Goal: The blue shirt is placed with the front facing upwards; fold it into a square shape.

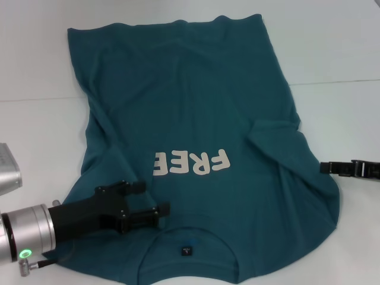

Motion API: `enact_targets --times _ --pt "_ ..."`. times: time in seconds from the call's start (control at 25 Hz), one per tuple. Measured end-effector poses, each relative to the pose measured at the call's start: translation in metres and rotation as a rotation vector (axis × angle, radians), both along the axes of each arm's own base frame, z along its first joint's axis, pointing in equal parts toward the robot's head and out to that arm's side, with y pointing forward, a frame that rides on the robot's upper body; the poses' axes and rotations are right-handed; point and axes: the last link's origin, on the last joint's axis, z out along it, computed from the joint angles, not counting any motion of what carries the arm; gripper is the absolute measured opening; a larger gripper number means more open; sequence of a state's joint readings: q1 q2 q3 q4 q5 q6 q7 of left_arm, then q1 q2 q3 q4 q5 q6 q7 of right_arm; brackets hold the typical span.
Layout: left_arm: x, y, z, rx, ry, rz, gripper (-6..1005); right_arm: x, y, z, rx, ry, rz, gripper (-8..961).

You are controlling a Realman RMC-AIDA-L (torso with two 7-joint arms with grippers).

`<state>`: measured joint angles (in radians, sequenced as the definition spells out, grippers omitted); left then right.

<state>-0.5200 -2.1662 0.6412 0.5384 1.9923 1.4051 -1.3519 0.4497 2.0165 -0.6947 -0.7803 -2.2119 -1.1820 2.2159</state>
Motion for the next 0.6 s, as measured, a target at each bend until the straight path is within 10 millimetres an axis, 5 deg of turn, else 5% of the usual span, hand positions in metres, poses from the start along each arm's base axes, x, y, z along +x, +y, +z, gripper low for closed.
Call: enact_targets --times 0.6 --pt "-0.001 -0.004 -0.003 -0.011 -0.009 0.01 907 0.002 0.002 -0.017 0.005 0.024 0.007 582"
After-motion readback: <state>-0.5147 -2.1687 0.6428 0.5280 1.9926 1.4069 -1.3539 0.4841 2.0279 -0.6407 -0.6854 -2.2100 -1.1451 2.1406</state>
